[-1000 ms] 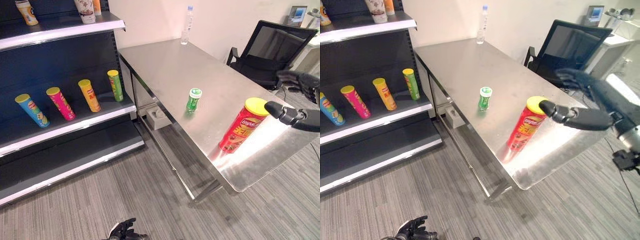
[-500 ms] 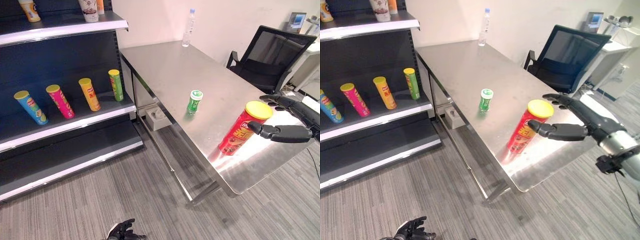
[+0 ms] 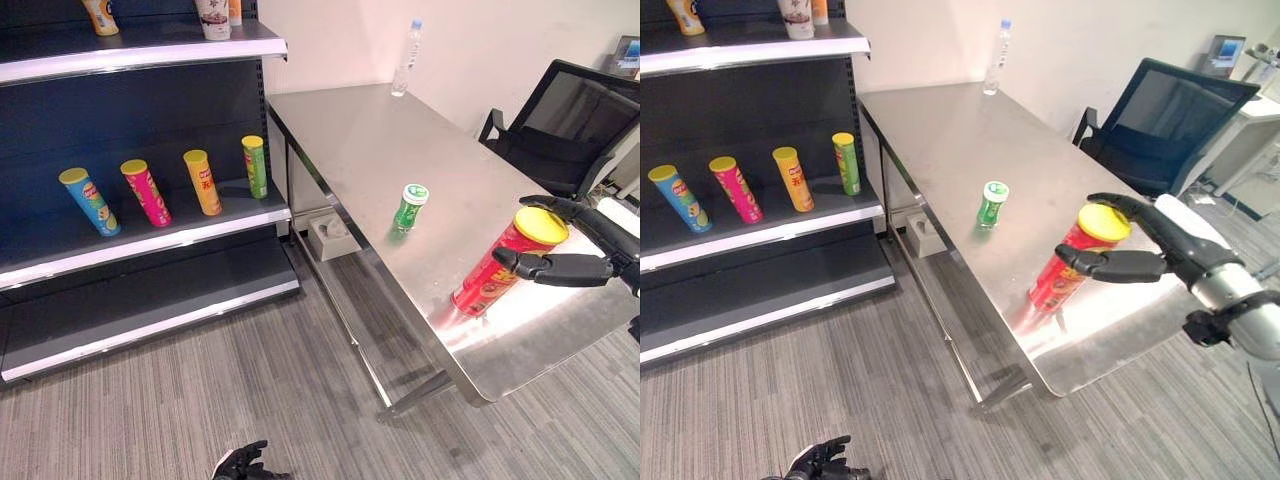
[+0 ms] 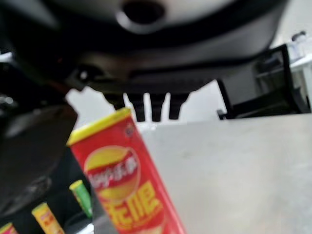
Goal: Put the goods on the table back onto the shelves and tidy them up.
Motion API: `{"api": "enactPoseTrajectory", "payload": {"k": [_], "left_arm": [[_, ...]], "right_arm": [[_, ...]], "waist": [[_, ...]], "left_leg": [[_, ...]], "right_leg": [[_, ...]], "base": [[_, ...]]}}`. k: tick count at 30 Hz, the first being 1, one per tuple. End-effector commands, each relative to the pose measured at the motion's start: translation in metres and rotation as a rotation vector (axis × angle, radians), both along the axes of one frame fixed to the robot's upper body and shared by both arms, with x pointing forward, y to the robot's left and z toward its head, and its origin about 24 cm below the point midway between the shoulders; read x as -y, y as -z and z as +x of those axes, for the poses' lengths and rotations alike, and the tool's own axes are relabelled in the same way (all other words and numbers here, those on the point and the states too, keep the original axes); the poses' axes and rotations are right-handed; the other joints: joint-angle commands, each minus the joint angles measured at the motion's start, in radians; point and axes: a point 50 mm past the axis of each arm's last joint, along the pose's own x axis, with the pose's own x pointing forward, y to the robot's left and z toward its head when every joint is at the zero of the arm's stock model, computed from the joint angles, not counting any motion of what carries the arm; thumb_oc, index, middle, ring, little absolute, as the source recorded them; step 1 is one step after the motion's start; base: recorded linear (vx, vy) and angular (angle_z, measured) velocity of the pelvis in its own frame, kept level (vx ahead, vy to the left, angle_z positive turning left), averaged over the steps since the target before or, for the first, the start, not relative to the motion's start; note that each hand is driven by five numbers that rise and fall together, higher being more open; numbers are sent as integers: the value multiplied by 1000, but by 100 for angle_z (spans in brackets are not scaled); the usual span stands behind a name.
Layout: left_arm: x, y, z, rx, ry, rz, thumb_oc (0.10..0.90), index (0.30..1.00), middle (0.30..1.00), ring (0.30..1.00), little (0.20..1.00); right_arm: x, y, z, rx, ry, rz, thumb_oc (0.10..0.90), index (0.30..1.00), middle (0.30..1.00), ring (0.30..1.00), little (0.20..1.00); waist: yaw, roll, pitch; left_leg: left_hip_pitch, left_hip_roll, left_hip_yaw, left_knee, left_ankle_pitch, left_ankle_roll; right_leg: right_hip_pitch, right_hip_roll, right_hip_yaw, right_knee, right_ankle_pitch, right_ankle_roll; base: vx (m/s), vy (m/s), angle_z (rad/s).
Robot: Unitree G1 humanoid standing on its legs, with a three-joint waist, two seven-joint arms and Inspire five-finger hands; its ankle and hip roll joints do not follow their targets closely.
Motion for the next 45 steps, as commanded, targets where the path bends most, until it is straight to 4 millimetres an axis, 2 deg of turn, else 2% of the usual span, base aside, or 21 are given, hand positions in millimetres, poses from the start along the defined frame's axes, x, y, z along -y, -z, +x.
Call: {"api": "enactPoseTrajectory", "payload": {"k": [1, 3, 5, 12, 21, 31, 33, 38, 40, 45], "left_arm": [[-9, -15, 41, 144, 6, 26, 800, 900, 900, 900, 900], [-9, -15, 41, 147, 3, 25, 800, 900, 900, 900, 900], [-10, -15, 40, 142, 2, 26, 800, 900, 900, 900, 900], [-12, -14, 35, 131, -6, 16, 800, 900, 900, 900, 900], [-14, -15, 36, 137, -20, 22, 800, 900, 900, 900, 900], [-15, -16, 39, 148, -12, 40, 800, 900, 900, 900, 900], [-16, -16, 39, 148, -13, 48, 800, 900, 900, 900, 900], [-18, -17, 40, 151, -4, 61, 800, 900, 900, 900, 900], [-19, -17, 41, 151, 2, 76, 800, 900, 900, 900, 900], [-21, -20, 43, 165, -3, 90, 800, 900, 900, 900, 900]], "right_arm": [[2, -63, 6, 308, 15, -22, 800, 900, 900, 900, 900], [2, -62, 7, 285, 9, -26, 800, 900, 900, 900, 900], [3, -59, 7, 248, 13, -40, 400, 300, 300, 300, 300], [8, -49, 5, 127, 17, -82, 400, 300, 300, 300, 300], [6, -51, 3, 185, 33, -123, 400, 300, 300, 300, 300], [4, -70, -4, 388, 71, -143, 400, 300, 300, 300, 300], [1, -80, -8, 491, 77, -138, 400, 300, 300, 300, 300], [-7, -97, -13, 651, 75, -144, 400, 300, 300, 300, 300], [-16, -114, -17, 794, 67, -161, 400, 300, 300, 300, 300], [-32, -125, -16, 888, 17, -163, 400, 300, 300, 300, 300]], "waist": [[81, -26, -6], [82, -28, -3], [81, -29, -3], [79, -36, -2], [82, -35, 2], [84, -29, 0], [86, -27, -3], [94, -26, -7], [104, -25, -13], [114, -25, -14]], "left_leg": [[112, 86, 27, 7, -133, -96], [110, 87, 24, 7, -131, -97], [109, 87, 23, 7, -132, -97], [112, 88, 25, 7, -131, -101], [115, 91, 26, 7, -134, -100], [115, 88, 20, 7, -139, -93], [117, 88, 18, 7, -142, -90], [117, 87, 13, 7, -146, -88], [118, 86, 10, 7, -148, -86], [123, 87, 10, 7, -149, -86]], "right_leg": [[-61, -4, -25, 6, 10, 48], [-60, -4, -30, 6, 9, 48], [-60, -4, -31, 6, 9, 47], [-55, -3, -34, 6, 8, 47], [-53, -3, -34, 6, 6, 46], [-50, -3, -34, 6, 3, 47], [-48, -4, -35, 6, 0, 47], [-46, -4, -37, 6, -3, 47], [-43, -5, -41, 6, -4, 48], [-38, -3, -43, 6, -7, 46]], "base": [[8, -17, 11], [-8, -15, 11], [-12, -7, 5], [0, 0, 0], [0, 0, 0], [0, 0, 0], [0, 0, 0], [0, 0, 0], [2, -11, 3], [-6, -27, 3]]}}
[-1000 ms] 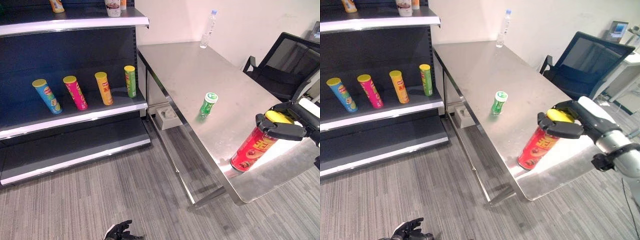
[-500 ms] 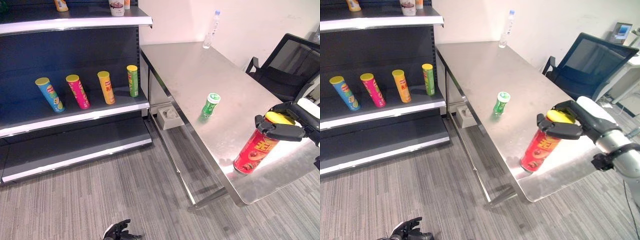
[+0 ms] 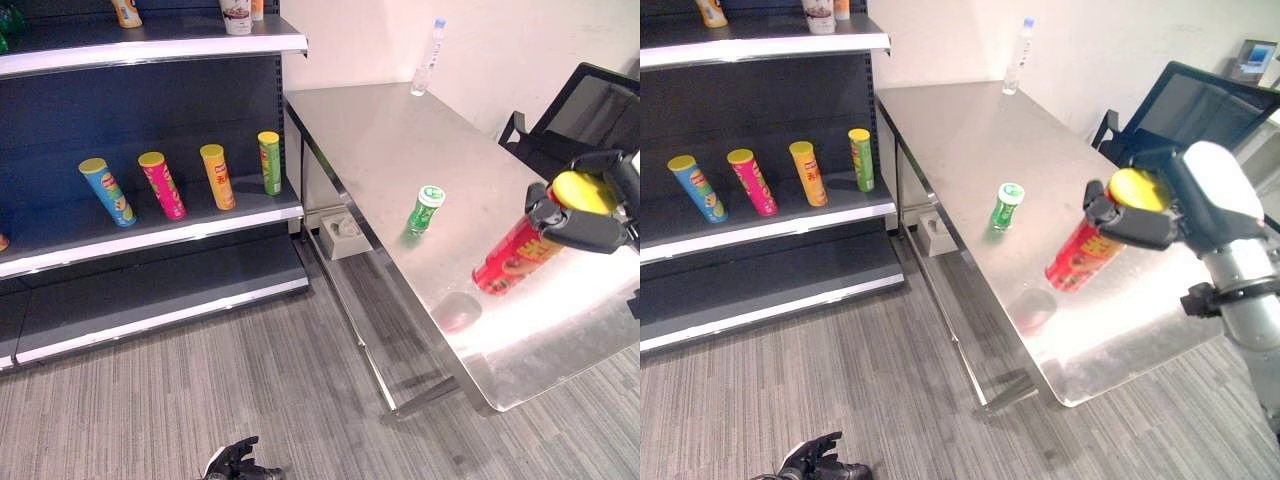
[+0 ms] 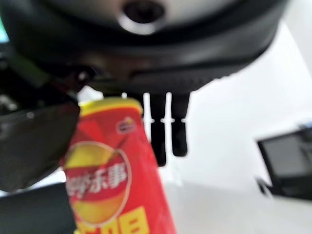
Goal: Put the goods on the table back onto the shelves and tidy them up.
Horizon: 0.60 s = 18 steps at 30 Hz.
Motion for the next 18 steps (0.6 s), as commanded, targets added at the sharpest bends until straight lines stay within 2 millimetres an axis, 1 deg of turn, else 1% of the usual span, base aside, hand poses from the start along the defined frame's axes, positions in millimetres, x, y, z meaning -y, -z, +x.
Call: {"api": "enactPoseTrajectory", "payload": {"k": [1, 2, 4, 5, 6, 7, 8, 9, 10, 11, 12, 13, 14, 15, 16, 17, 18], "left_arm": [[-12, -18, 40, 150, 32, 53, 800, 900, 900, 900, 900], [-13, -19, 43, 167, 18, 52, 800, 900, 900, 900, 900], [-15, -22, 46, 185, 10, 52, 800, 900, 900, 900, 900], [-16, -28, 53, 231, -5, 34, 800, 900, 900, 900, 900], [-16, -28, 53, 232, -5, 34, 800, 900, 900, 900, 900], [-16, -30, 56, 244, -10, 32, 800, 900, 900, 900, 900], [-16, -31, 57, 254, -10, 26, 800, 900, 900, 900, 900], [-15, -32, 58, 261, -15, 19, 800, 900, 900, 900, 900], [-16, -32, 57, 266, -16, 16, 800, 900, 900, 900, 900], [-18, -32, 54, 263, -14, 26, 800, 900, 900, 900, 900], [-22, -36, 59, 292, -29, 40, 800, 900, 900, 900, 900], [-22, -36, 59, 292, -29, 40, 800, 900, 900, 900, 900], [-24, -39, 63, 311, -34, 47, 800, 900, 900, 900, 900], [-24, -39, 63, 310, -33, 46, 800, 900, 900, 900, 900], [-26, -39, 63, 303, -34, 54, 800, 900, 900, 900, 900], [-26, -39, 64, 301, -28, 61, 800, 900, 900, 900, 900], [-27, -39, 65, 300, -27, 67, 800, 900, 900, 900, 900]], "right_arm": [[-20, -88, -19, 481, -82, -24, 400, 300, 300, 300, 300], [-27, -89, -19, 490, -116, -34, 400, 300, 300, 300, 300], [-30, -89, -20, 490, -122, -44, 400, 300, 300, 300, 300], [-37, -93, -23, 508, -162, -50, 400, 300, 300, 300, 300], [-37, -93, -24, 509, -162, -50, 400, 300, 300, 300, 300], [-39, -96, -25, 521, -170, -57, 400, 300, 300, 300, 300], [-39, -97, -27, 520, -169, -63, 400, 300, 300, 300, 300], [-39, -98, -28, 520, -164, -69, 400, 300, 300, 300, 300], [-38, -97, -28, 512, -162, -71, 400, 300, 300, 300, 300], [-39, -96, -27, 505, -169, -70, 400, 300, 300, 300, 300], [-42, -96, -27, 502, -179, -84, 400, 300, 300, 300, 300], [-42, -96, -27, 502, -179, -84, 400, 300, 300, 300, 300], [-41, -96, -28, 494, -160, -101, 400, 300, 300, 300, 300], [-41, -96, -28, 493, -158, -102, 400, 300, 300, 300, 300], [-39, -92, -28, 481, -151, -92, 400, 300, 300, 300, 300], [-38, -91, -28, 481, -143, -90, 400, 300, 300, 300, 300], [-39, -91, -27, 468, -139, -101, 400, 300, 300, 300, 300]], "waist": [[77, -23, -24], [82, -24, -21], [82, -26, -16], [98, -42, 23], [93, -42, 23], [99, -48, 43], [95, -48, 53], [95, -47, 55], [94, -42, 50], [104, -40, 43], [105, -35, 35], [104, -34, 34], [104, -24, 28], [104, -24, 26], [109, -18, 16], [110, -21, 7], [118, -24, 8]], "left_leg": [[126, 89, 35, 7, -152, -84], [123, 94, 31, 7, -145, -89], [118, 98, 22, 7, -141, -93], [54, 112, 5, 114, -146, -111], [40, 114, -2, 136, -156, -111], [2, 122, -2, 193, -159, -125], [-18, 139, 14, 217, -155, -134], [-24, 161, 34, 217, -145, -136], [-20, 186, 50, 192, -130, -139], [-18, 212, 35, 145, -98, -147], [-36, 247, -13, 98, -51, -167], [-37, 247, -14, 96, -49, -167], [-48, 251, -34, 69, -45, -169], [-47, 250, -34, 65, -44, -169], [-49, 238, -45, 62, -49, -169], [-57, 213, -58, 72, -57, -162], [-54, 184, -70, 78, -78, -149]], "right_leg": [[-49, -4, -14, 6, -1, 57], [-47, 0, -16, 6, -7, 53], [-46, 2, -21, 6, -11, 50], [-36, -2, -38, 6, -24, 32], [-37, -2, -44, 6, -24, 31], [-31, -8, -63, 6, -26, 28], [-24, -13, -86, 6, -30, 29], [-18, -18, -102, 6, -33, 32], [-13, -23, -116, 6, -33, 40], [-11, -37, -121, 6, -30, 51], [-12, -57, -125, 6, -38, 66], [-12, -57, -127, 6, -38, 66], [-9, -80, -121, 6, -41, 78], [-9, -81, -122, 6, -41, 79], [-3, -96, -122, 6, -36, 87], [5, -124, -127, 7, -20, 95], [3, -155, -121, 49, -9, 94]], "base": [[-8, -49, 2], [-8, -51, 11], [-60, -77, 29], [-115, -98, 40], [-166, -74, 46], [-105, 20, 48], [-91, 81, 60], [0, 157, 64], [88, 279, 76], [146, 396, 84], [116, 319, 68], [132, 396, 52], [71, 222, 36], [133, 359, 43], [139, 277, 38], [213, 415, 20], [140, 289, 18]]}}
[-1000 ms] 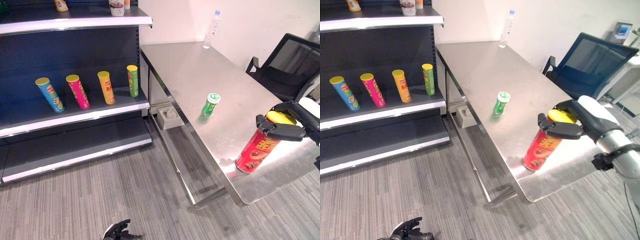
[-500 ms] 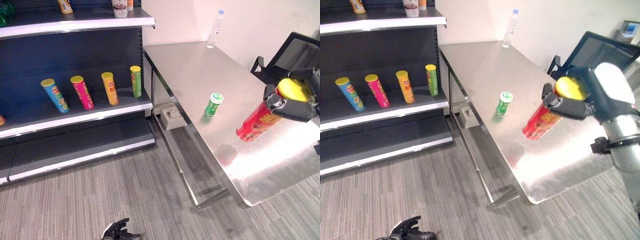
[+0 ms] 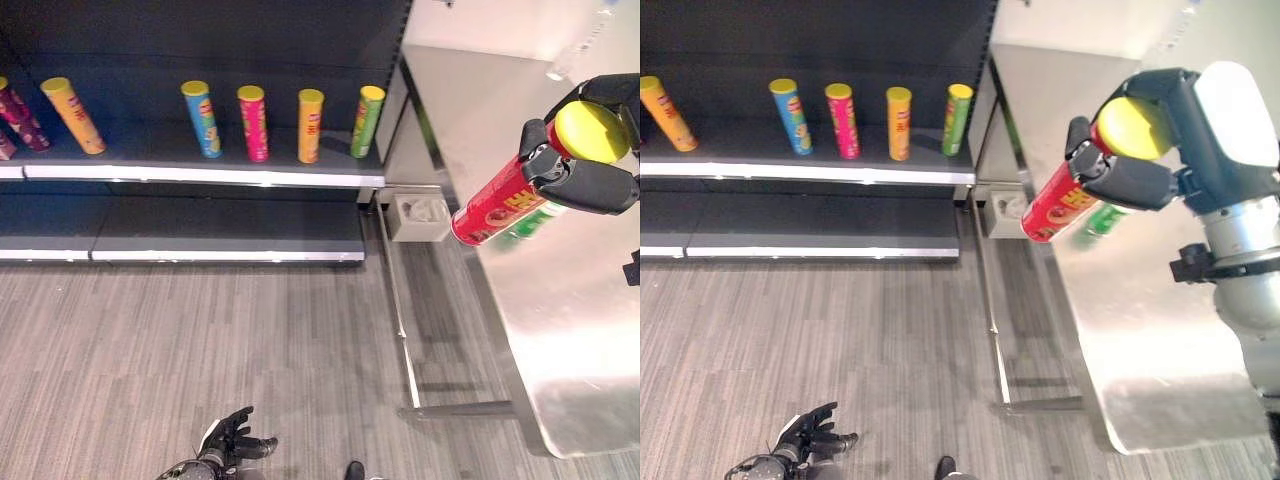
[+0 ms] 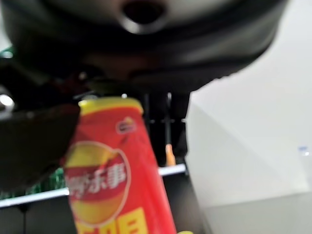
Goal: Put the goods on the table back onto the shelves and tidy them up.
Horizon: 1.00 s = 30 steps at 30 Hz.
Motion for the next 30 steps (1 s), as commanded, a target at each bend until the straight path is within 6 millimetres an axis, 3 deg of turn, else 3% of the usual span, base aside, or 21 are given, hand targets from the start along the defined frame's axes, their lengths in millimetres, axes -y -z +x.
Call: {"api": "enactPoseTrajectory", "payload": {"k": [1, 3, 4, 6, 9, 10, 13, 15, 16, 18, 20, 22, 24, 25, 27, 28, 30], "left_arm": [[-23, -23, 33, 152, -9, 70, 800, 900, 900, 900, 900], [-36, -31, 38, 180, -26, 108, 800, 900, 900, 900, 900], [-41, -33, 39, 184, -40, 119, 800, 900, 900, 900, 900], [-43, -34, 40, 194, -54, 113, 800, 900, 900, 900, 900], [-45, -32, 37, 183, -65, 110, 800, 900, 900, 900, 900], [-42, -31, 37, 178, -79, 97, 800, 900, 900, 900, 900], [-33, -24, 31, 157, -79, 73, 800, 900, 900, 900, 900], [-26, -21, 27, 153, -88, 52, 800, 900, 900, 900, 900], [-23, -21, 25, 162, -98, 27, 800, 900, 900, 900, 900], [-21, -21, 24, 163, -101, 15, 800, 900, 900, 900, 900], [-25, -21, 21, 154, -97, 27, 800, 900, 900, 900, 900], [-28, -22, 20, 155, -93, 35, 800, 900, 900, 900, 900], [-31, -25, 21, 168, -81, 49, 800, 900, 900, 900, 900], [-31, -24, 20, 167, -82, 48, 800, 900, 900, 900, 900], [-32, -25, 21, 170, -64, 77, 800, 900, 900, 900, 900], [-32, -26, 22, 175, -61, 71, 800, 900, 900, 900, 900], [-32, -27, 25, 181, -56, 78, 800, 900, 900, 900, 900]], "right_arm": [[-14, -54, -15, 258, -52, -57, 400, 300, 300, 300, 300], [-32, -56, -4, 257, -116, -69, 400, 300, 300, 300, 300], [-34, -54, 1, 243, -125, -63, 400, 300, 300, 300, 300], [-37, -53, 3, 217, -136, -73, 400, 300, 300, 300, 300], [-42, -55, 2, 225, -177, -68, 400, 300, 300, 300, 300], [-41, -53, 3, 210, -179, -68, 400, 300, 300, 300, 300], [-38, -49, -1, 170, -151, -103, 400, 300, 300, 300, 300], [-35, -48, -3, 173, -157, -81, 400, 300, 300, 300, 300], [-32, -47, -5, 164, -160, -70, 400, 300, 300, 300, 300], [-26, -40, -6, 133, -123, -65, 400, 300, 300, 300, 300], [-23, -34, -7, 116, -112, -51, 400, 300, 300, 300, 300], [-22, -30, -7, 104, -110, -44, 400, 300, 300, 300, 300], [-25, -31, -7, 115, -139, -29, 400, 300, 300, 300, 300], [-25, -31, -7, 114, -140, -30, 400, 300, 300, 300, 300], [-28, -31, -4, 125, -144, -47, 400, 300, 300, 300, 300], [-32, -32, -4, 116, -159, -62, 400, 300, 300, 300, 300], [-32, -32, -4, 130, -158, -45, 400, 300, 300, 300, 300]], "waist": [[42, -55, -100], [83, -56, -71], [76, -54, -59], [56, -44, -44], [51, -53, -29], [30, -58, -21], [13, -74, -23], [18, -87, -24], [21, -98, -9], [17, -108, 10], [22, -106, 10], [28, -104, 1], [34, -67, -24], [35, -66, -25], [61, -47, -30], [55, -33, -40], [47, -14, -49]], "left_leg": [[35, -58, -16, 27, -125, 10], [66, -141, 3, 6, -151, 85], [88, -153, 6, -23, -148, 93], [110, -165, -18, -45, -146, 98], [130, -192, -16, -45, -167, 97], [153, -214, -38, -45, -185, 97], [167, -241, -68, -43, -210, 102], [138, -244, -50, 72, -251, 83], [64, -233, -21, 248, -270, 48], [-20, -154, 42, 437, -217, 10], [-56, -92, 54, 482, -177, 10], [-49, -50, 46, 385, -168, 21], [-10, 11, -11, 126, -118, 3], [1, 11, -8, 108, -109, 1], [-41, 38, -104, 28, -46, -23], [-15, 37, -151, -14, -60, -31], [-11, 15, -172, 14, -78, -36]], "right_leg": [[-16, -103, 30, 49, -25, 105], [-107, -218, 5, 251, 78, 84], [-147, -200, 31, 325, 60, 69], [-227, -83, 110, 382, -19, 41], [-249, 27, 89, 272, -60, 28], [-276, 85, 107, 204, -43, 36], [-228, 106, 133, 92, -18, 24], [-178, 103, 123, 38, -2, 20], [-134, 99, 112, 13, -10, 11], [-95, 93, 96, 10, -36, -11], [-72, 91, 92, 5, -47, -12], [-60, 74, 98, 4, -61, 1], [-55, 57, 118, 4, -93, 27], [-54, 58, 119, 4, -93, 26], [-28, 38, 141, 4, -130, 42], [-18, 33, 163, 9, -133, 43], [-15, 1, 175, 35, -127, 54]], "base": [[133, 389, 44], [130, 546, 38], [153, 439, -16], [179, 220, 24], [224, 68, 74], [246, 26, 52], [312, 0, 101], [221, -90, 113], [229, -80, 86], [183, -25, 32], [188, 41, 25], [298, 181, -5], [338, 297, -36], [211, 212, -38], [235, 265, -58], [269, 300, -74], [259, 336, -73]]}}
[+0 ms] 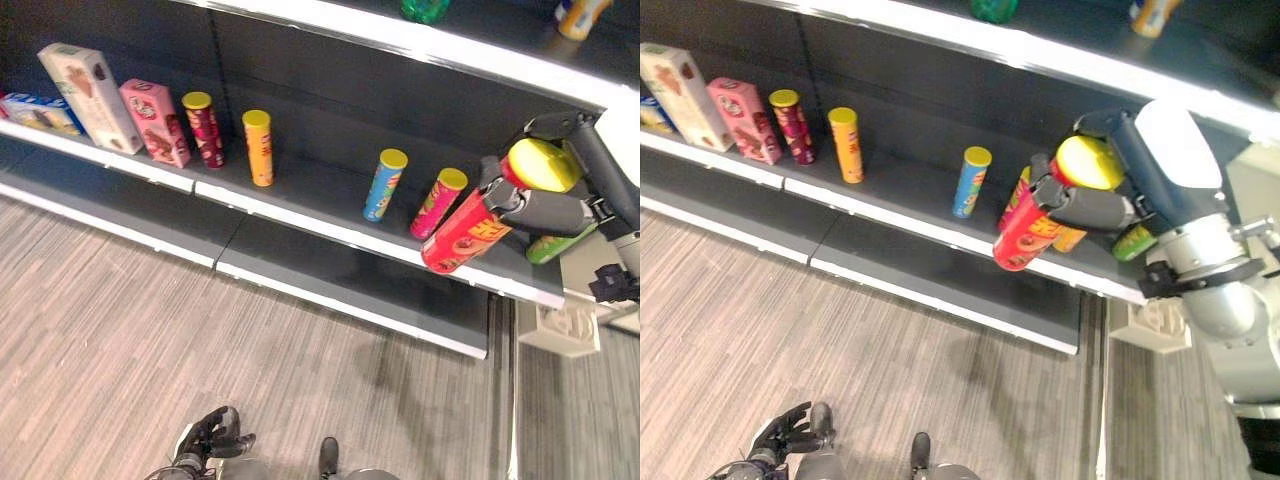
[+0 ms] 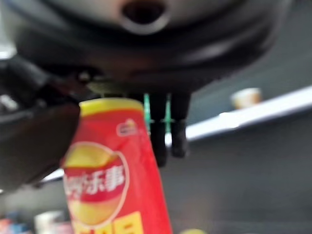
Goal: Put the goods on the table back onto the shelves and tidy them up.
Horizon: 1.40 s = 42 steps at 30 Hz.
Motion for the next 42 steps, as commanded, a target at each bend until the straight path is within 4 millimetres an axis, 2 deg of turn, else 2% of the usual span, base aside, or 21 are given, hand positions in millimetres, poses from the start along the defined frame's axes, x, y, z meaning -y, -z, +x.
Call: {"api": "enactPoseTrajectory", "payload": {"k": [1, 5, 7, 9, 10, 12, 15, 18, 19, 22, 32, 37, 41, 42], "left_arm": [[-3, -20, 31, 147, 62, 44, 800, 900, 900, 900, 900], [-3, -22, 38, 149, 96, 63, 800, 900, 900, 900, 900], [-7, -23, 40, 154, 89, 76, 800, 900, 900, 900, 900], [-15, -27, 39, 164, 69, 86, 800, 900, 900, 900, 900], [-15, -27, 38, 164, 67, 86, 800, 900, 900, 900, 900], [-23, -29, 36, 163, 47, 97, 800, 900, 900, 900, 900], [-29, -30, 37, 161, 21, 109, 800, 900, 900, 900, 900], [-31, -34, 46, 181, 28, 127, 800, 900, 900, 900, 900], [-27, -33, 46, 179, 36, 111, 800, 900, 900, 900, 900], [-18, -32, 49, 195, 44, 92, 800, 900, 900, 900, 900], [-7, -26, 41, 179, 53, 64, 800, 900, 900, 900, 900], [-9, -26, 41, 177, 37, 73, 800, 900, 900, 900, 900], [-12, -28, 41, 182, 20, 92, 800, 900, 900, 900, 900], [-12, -28, 41, 183, 19, 91, 800, 900, 900, 900, 900]], "right_arm": [[-14, -69, -19, 323, -76, -42, 400, 300, 300, 300, 300], [-20, -67, -13, 326, -94, -17, 400, 300, 300, 300, 300], [-26, -66, -9, 328, -110, -23, 400, 300, 300, 300, 300], [-35, -66, -5, 321, -143, -33, 400, 300, 300, 300, 300], [-36, -66, -4, 321, -145, -33, 400, 300, 300, 300, 300], [-42, -65, -1, 305, -169, -39, 400, 300, 300, 300, 300], [-44, -60, 1, 280, -176, -38, 400, 300, 300, 300, 300], [-46, -59, 1, 272, -188, -46, 400, 300, 300, 300, 300], [-46, -54, 0, 242, -181, -58, 400, 300, 300, 300, 300], [-49, -47, 0, 233, -206, -24, 400, 300, 300, 300, 300], [-78, -30, 16, 176, -282, -68, 400, 300, 300, 300, 300], [-84, -35, 32, 234, -225, -105, 400, 300, 300, 300, 300], [-80, -50, 43, 337, -112, -168, 400, 300, 300, 300, 300], [-80, -50, 44, 338, -113, -169, 400, 300, 300, 300, 300]], "waist": [[12, 3, -73], [15, -11, -80], [19, -14, -79], [33, -15, -67], [33, -16, -67], [40, -22, -50], [33, -27, -29], [21, -34, -7], [20, -48, -1], [26, -64, 4], [55, -56, 25], [83, -44, 56], [116, -23, 91], [114, -22, 92]], "left_leg": [[92, -42, 34, 88, 16, 31], [111, -114, 100, 107, -41, 77], [121, -142, 128, 99, -56, 101], [140, -173, 165, 77, -67, 136], [141, -174, 167, 76, -66, 137], [152, -183, 190, 80, -74, 151], [157, -182, 195, 92, -85, 155], [129, -169, 193, 124, -105, 147], [100, -173, 187, 180, -118, 143], [53, -158, 176, 217, -118, 130], [12, -137, 146, 235, -107, 121], [-19, -144, 122, 236, -101, 126], [-45, -158, 98, 231, -91, 131], [-46, -158, 97, 231, -91, 132]], "right_leg": [[57, -193, -80, 45, -136, 156], [19, -295, -53, 84, -58, 197], [-20, -319, -45, 120, -18, 203], [-73, -359, -77, 193, 70, 204], [-74, -361, -75, 193, 71, 205], [-97, -386, -122, 231, 136, 208], [-118, -358, -106, 215, 129, 212], [-153, -340, -91, 137, 107, 219], [-127, -344, -77, 93, 101, 234], [-125, -333, -66, 80, 103, 237], [-123, -323, -119, 74, 63, 228], [-146, -326, -133, 94, 57, 227], [-167, -332, -150, 110, 58, 227], [-167, -333, -150, 110, 58, 227]], "base": [[260, 431, -75], [149, 378, -33], [49, 317, -3], [27, 348, 2], [9, 270, -29], [-8, 138, -31], [4, 80, -7], [-20, -64, 17], [-3, -67, 21], [-42, -114, 37], [-26, -56, -3], [-40, -14, 10], [-36, 11, 18], [-20, 23, 18]]}}
